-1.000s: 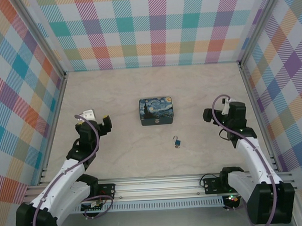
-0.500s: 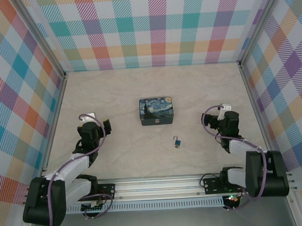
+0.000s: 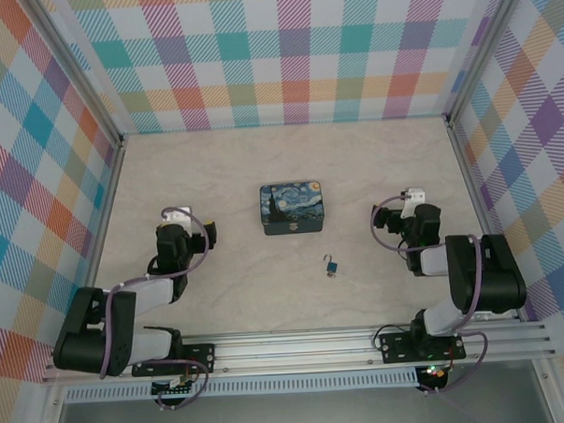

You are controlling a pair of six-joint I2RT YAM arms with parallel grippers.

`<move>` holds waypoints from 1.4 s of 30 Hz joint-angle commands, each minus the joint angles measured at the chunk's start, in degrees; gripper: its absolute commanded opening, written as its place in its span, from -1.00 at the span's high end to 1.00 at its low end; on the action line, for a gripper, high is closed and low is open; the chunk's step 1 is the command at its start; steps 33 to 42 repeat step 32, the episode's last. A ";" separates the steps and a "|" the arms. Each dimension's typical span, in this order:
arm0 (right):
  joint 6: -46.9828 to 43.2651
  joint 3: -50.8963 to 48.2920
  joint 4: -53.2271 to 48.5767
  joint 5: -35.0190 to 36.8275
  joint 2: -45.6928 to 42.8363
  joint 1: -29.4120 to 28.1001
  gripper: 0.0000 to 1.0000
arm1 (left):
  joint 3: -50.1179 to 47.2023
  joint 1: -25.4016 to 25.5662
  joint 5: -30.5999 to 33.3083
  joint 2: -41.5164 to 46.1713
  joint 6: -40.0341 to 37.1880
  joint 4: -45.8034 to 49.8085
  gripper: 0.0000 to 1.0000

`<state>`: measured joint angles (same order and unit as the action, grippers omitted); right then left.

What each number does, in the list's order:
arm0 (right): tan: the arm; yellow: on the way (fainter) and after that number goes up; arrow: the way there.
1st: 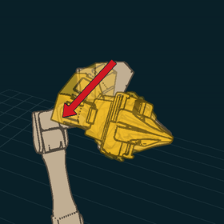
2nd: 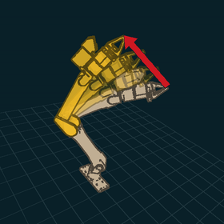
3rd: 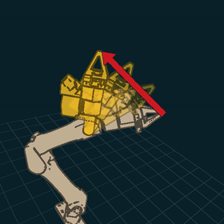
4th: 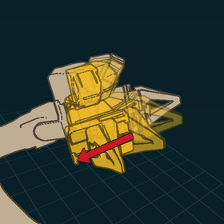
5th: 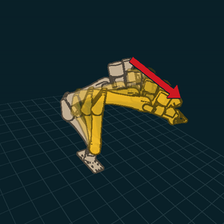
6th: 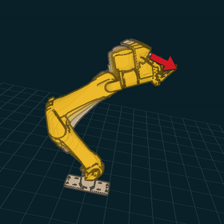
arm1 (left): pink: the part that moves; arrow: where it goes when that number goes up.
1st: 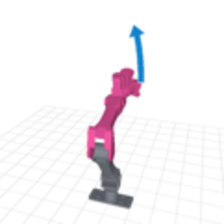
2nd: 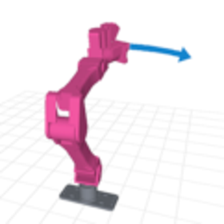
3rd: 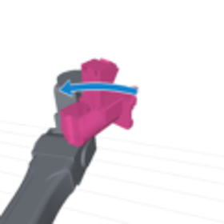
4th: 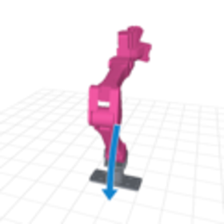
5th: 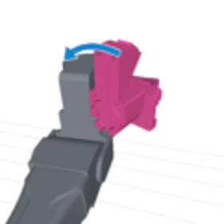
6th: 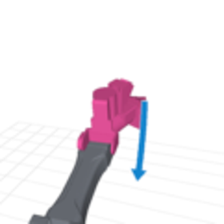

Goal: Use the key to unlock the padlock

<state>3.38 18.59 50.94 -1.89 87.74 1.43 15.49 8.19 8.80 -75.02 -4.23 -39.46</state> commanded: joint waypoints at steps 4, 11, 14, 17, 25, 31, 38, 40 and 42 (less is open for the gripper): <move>-0.56 3.74 -1.18 0.40 0.05 -0.11 -0.99 | 4.79 -1.99 -6.11 -4.80 -1.44 -5.43 -1.00; -0.64 3.69 -1.28 0.45 0.04 -0.08 -0.99 | 7.19 -2.63 -4.19 -14.68 0.19 -9.84 -1.00; -0.61 3.73 -1.29 0.53 -0.03 -0.09 -0.99 | 8.33 -4.21 -3.64 -14.96 2.56 -7.90 -1.00; -0.74 3.73 -1.39 0.66 -0.04 -0.22 -0.99 | 8.33 -4.32 -3.54 -14.89 2.48 -7.68 -1.00; -1.10 3.90 -1.54 0.50 0.06 -0.42 -0.99 | 8.28 -4.18 -3.52 -14.89 2.56 -7.84 -1.00; -2.41 4.70 -2.86 2.35 0.23 -1.85 -0.99 | 8.25 -4.18 -3.52 -14.88 2.52 -7.89 -1.00; -2.37 4.70 -2.86 2.39 0.23 -1.80 -0.99 | 8.26 -4.23 -3.46 -14.84 2.51 -7.83 -1.00; -2.37 4.70 -2.86 2.39 0.23 -1.80 -0.99 | 8.26 -4.23 -3.46 -14.84 2.51 -7.83 -1.00; -2.37 4.70 -2.86 2.39 0.23 -1.80 -0.99 | 8.26 -4.23 -3.46 -14.84 2.51 -7.83 -1.00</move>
